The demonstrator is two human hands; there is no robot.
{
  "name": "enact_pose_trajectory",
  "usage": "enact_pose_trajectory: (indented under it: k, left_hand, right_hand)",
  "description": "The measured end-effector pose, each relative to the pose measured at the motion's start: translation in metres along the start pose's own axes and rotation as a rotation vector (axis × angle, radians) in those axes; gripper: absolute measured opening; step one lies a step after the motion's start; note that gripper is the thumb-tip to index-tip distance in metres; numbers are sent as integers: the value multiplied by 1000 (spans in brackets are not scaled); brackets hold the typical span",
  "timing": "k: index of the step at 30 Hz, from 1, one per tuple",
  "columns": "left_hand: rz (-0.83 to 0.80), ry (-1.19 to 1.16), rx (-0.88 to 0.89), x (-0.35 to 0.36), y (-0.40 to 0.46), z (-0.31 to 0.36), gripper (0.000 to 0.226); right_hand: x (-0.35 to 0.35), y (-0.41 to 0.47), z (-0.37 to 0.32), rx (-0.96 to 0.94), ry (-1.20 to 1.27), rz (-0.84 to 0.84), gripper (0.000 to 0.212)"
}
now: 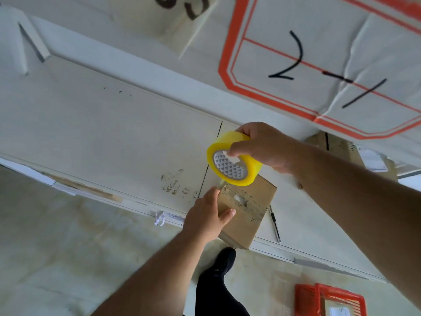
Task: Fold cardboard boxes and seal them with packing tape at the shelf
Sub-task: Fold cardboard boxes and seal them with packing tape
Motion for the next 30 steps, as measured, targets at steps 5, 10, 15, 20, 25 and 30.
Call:
enact_pose_trajectory:
  k: [5,10,15,20,25,30]
  left_hand:
    - [9,-16,9,0,1,-3,80]
    - [-43,0,81,-2,6,4,76]
    - [-15,-17,61,-2,7,2,73]
    - [-37,17,52,-1,10,0,73]
    - [-127,116,106,-7,31,8,77]
    - [-125,136,108,-22,38,13,81]
  right_hand:
    - [-12,-38,59,-9,-45,80,36]
    - [9,-58,136,131,-282,-31,55]
    - [13,-54,170,133,-279,31,40]
    - [15,-50,165,133,-341,34,41]
    - [32,-52,168,137,-77,21,53]
    - [22,-60,180,138,-33,164,47]
Point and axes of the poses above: each hand's wrist, its own y-axis towards the middle knuckle, its own x-axis out of the palm, z = x × y, the point moved 10 cm from there along y, towards the middle knuckle, and after that the axes turned 10 degrees about -z, right-handed, at the moved point
